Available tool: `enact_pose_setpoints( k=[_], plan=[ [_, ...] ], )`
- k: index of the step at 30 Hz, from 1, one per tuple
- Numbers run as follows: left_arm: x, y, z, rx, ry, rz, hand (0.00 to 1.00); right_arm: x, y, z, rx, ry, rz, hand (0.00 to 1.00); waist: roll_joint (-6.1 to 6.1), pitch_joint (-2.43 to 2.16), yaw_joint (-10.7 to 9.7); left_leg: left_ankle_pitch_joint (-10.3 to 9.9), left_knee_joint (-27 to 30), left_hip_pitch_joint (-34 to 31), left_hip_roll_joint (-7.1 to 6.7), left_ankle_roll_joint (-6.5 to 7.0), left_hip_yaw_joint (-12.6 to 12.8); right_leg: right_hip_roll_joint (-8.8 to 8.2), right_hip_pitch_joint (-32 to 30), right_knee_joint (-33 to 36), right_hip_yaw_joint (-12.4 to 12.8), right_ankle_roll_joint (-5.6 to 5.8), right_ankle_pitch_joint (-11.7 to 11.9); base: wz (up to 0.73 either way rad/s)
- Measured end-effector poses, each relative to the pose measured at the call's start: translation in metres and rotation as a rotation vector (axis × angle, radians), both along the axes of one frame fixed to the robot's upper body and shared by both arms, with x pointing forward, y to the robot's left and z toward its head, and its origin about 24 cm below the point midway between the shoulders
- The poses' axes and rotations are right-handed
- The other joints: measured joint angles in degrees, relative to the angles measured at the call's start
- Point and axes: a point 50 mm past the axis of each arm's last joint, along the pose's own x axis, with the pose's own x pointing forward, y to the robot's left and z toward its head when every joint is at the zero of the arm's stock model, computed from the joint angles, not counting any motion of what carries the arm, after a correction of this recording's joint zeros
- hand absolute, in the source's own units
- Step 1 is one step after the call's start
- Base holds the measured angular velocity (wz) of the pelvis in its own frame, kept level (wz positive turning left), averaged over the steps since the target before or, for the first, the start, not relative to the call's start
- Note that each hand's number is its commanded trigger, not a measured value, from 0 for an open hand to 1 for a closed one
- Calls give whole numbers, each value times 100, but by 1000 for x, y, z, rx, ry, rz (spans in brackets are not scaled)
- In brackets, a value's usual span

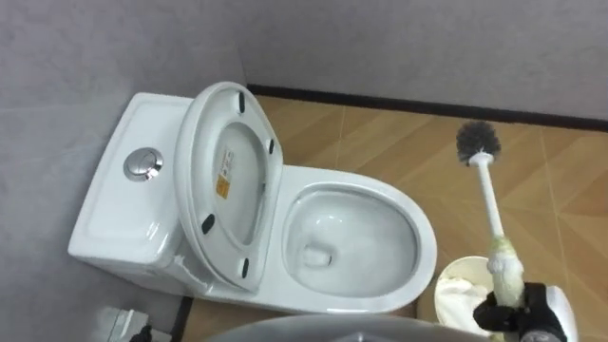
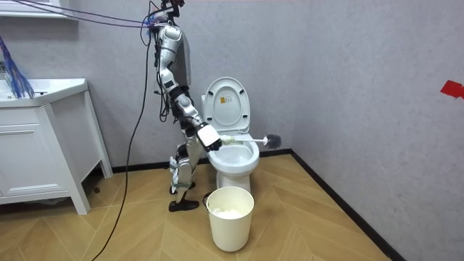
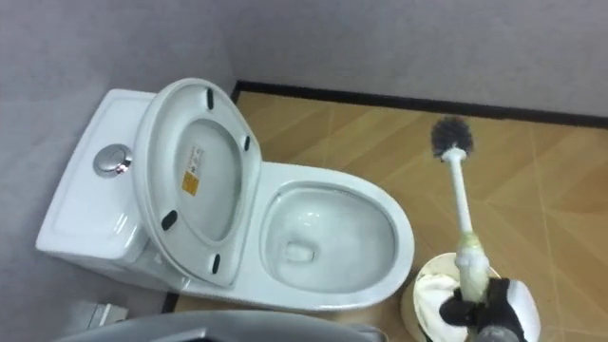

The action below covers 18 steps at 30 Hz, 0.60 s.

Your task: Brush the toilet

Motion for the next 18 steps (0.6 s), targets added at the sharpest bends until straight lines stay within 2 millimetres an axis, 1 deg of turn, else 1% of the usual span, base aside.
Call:
enact_pose_setpoints(
  k=[4, 6, 8, 14, 18],
  plan=[
    [-3, 0, -1, 8, 23, 5, 0, -17, 5, -11, 25, 82, -40, 100, 19, 5, -1, -30, 3, 16, 9, 16, 2, 17, -2, -1, 60, 3, 5, -7],
    [-1, 0, -2, 10, 23, 6, 0, -26, 10, -16, 42, 126, -58, 100, 33, 10, 11, -60, 4, 23, 29, 16, 0, 38, -7, 0, 93, 2, 6, -5],
    [-6, 0, -4, 9, 49, 14, 0, -27, 12, -18, 50, 147, -64, 100, 42, 15, 15, -61, 2, 41, 30, 16, -20, 41, -3, 2, 132, 1, 6, -10],
    [-12, -5, -6, -4, 71, 43, 0, -34, 14, -26, 80, 223, -86, 100, 41, 17, 8, -61, -2, 114, 23, 16, -23, 41, 32, 6, 212, 1, 6, -7],
    [-17, -8, -8, -14, 92, 54, 0, -44, 15, -30, 113, 258, -161, 100, 41, 18, 19, -73, 12, 92, 28, 21, -23, 43, 13, 7, 210, 2, 5, 0]
  ],
)
